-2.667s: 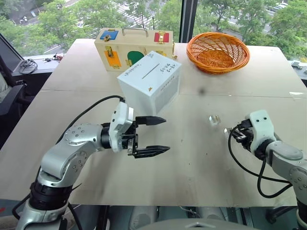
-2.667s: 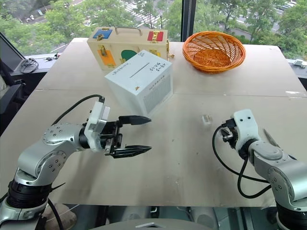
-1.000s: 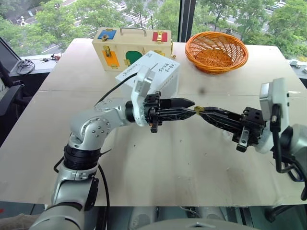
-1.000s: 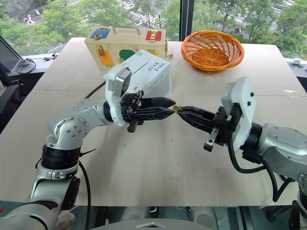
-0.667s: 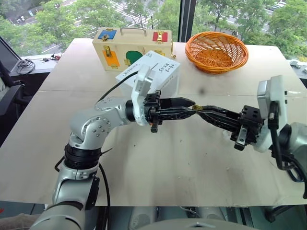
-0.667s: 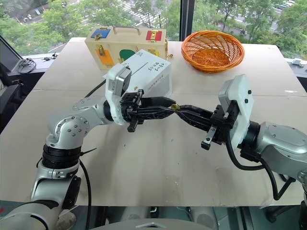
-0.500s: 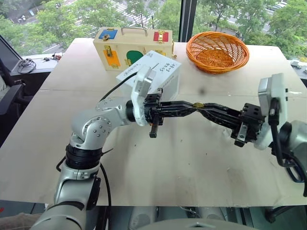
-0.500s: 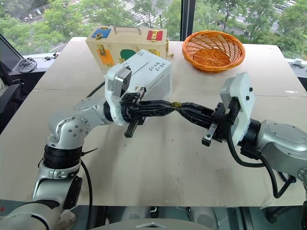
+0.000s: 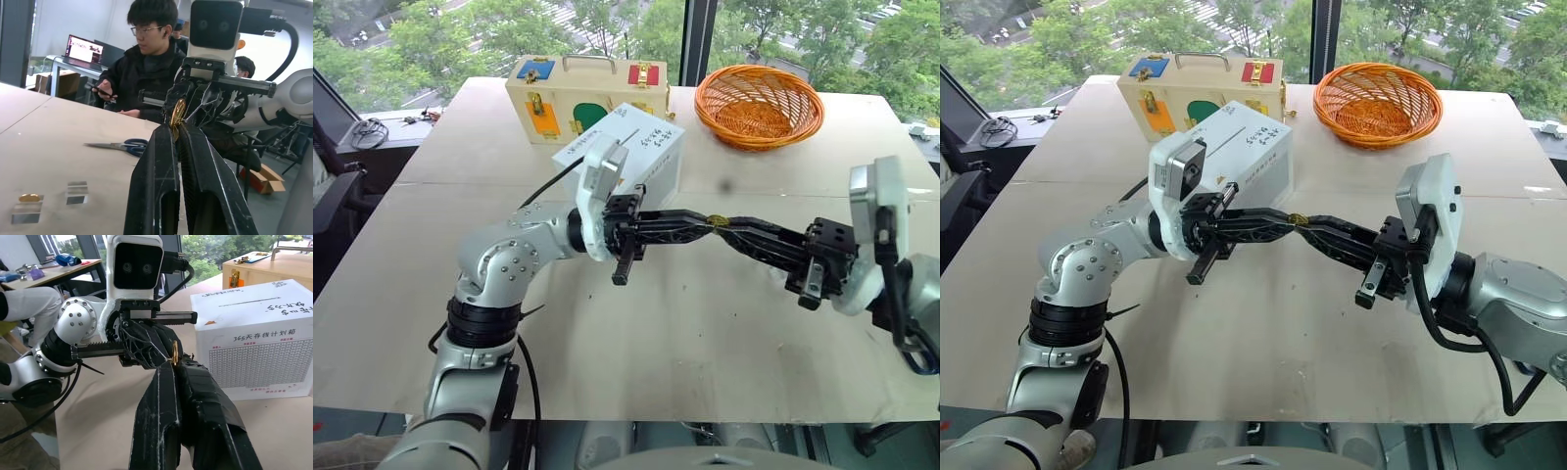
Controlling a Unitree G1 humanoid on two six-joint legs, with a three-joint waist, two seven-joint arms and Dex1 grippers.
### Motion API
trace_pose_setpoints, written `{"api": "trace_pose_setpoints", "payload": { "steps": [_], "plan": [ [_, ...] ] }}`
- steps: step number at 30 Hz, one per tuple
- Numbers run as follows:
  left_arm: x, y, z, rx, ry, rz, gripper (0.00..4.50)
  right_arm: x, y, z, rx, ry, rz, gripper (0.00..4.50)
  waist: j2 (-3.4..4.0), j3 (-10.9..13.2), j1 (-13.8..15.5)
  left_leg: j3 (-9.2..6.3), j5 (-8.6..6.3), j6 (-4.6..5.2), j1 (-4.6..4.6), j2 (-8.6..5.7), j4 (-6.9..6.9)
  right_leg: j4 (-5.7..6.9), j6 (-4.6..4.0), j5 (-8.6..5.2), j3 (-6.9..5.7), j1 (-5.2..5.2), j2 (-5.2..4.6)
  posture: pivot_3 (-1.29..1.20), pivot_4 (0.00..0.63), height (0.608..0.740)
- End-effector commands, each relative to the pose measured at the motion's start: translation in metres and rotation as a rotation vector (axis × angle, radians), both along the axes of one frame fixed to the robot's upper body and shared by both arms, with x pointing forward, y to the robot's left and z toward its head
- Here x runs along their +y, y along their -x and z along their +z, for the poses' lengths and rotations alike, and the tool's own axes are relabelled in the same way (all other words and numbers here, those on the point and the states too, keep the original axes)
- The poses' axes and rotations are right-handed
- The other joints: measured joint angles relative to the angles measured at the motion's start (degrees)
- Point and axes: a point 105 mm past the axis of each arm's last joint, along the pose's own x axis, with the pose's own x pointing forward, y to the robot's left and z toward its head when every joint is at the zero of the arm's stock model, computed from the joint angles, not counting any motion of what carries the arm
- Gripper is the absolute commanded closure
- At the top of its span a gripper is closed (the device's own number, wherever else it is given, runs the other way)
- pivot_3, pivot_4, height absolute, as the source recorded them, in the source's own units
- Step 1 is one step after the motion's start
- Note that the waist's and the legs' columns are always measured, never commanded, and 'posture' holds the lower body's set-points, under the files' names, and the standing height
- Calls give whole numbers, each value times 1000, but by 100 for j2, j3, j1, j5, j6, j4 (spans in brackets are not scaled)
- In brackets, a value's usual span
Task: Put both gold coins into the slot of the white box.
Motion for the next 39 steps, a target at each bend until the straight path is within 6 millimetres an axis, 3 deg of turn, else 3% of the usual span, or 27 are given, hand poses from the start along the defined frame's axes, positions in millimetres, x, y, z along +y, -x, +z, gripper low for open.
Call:
{"api": "trace_pose_setpoints", "payload": {
  "steps": [1,8,12,14,17,19,21,25,29,39],
  "plan": [
    [7,2,13,1,48,8,4500,2,8,8,-39,-27,38,3546,0,0,-1,0,0,0,0,1,0,0,0,0,0,0,0,0,150,740],
    [22,-5,23,24,65,101,4500,-12,0,13,-68,-5,-21,60,-1,0,-1,-1,0,0,0,1,1,0,3,-1,-1,0,0,0,150,740],
    [43,-22,39,3,80,296,4500,-20,-2,16,-181,101,-62,60,-1,2,0,-1,0,0,0,1,0,0,3,-2,-1,0,0,0,150,740],
    [55,-38,51,-76,60,484,4500,-24,-1,23,-235,120,-75,60,-3,6,5,-1,0,0,0,1,1,0,4,-2,-2,0,0,0,150,740],
    [71,-67,61,-187,-63,784,4500,-33,-1,29,-315,191,-111,60,-9,8,29,-3,0,0,0,-3,1,0,7,-3,-4,1,1,0,150,740],
    [78,-78,73,-206,-111,886,4500,-39,-2,32,-343,227,-133,60,-11,9,31,0,0,0,-1,-6,1,-2,6,-3,-3,2,0,0,150,740],
    [79,-85,78,-181,-195,914,4500,-43,-2,37,-369,242,-140,60,-17,12,27,-3,0,0,-4,-4,3,-4,7,-2,-2,2,-1,0,150,740],
    [77,-100,75,69,-339,862,4500,-50,-3,47,-420,247,-159,60,-20,14,17,-3,0,0,-8,-8,4,-7,18,-6,-3,1,1,0,150,740],
    [77,-112,74,125,-392,891,4500,-56,-4,54,-452,235,-188,60,-20,15,-8,-1,0,0,-5,-9,3,-4,23,-9,-2,0,2,0,150,740],
    [90,-135,50,201,-532,988,4500,-50,2,42,-448,219,-219,60,-22,16,10,-2,0,-1,-9,-5,-1,-3,11,0,-2,-4,-3,0,150,740]
  ]
}}
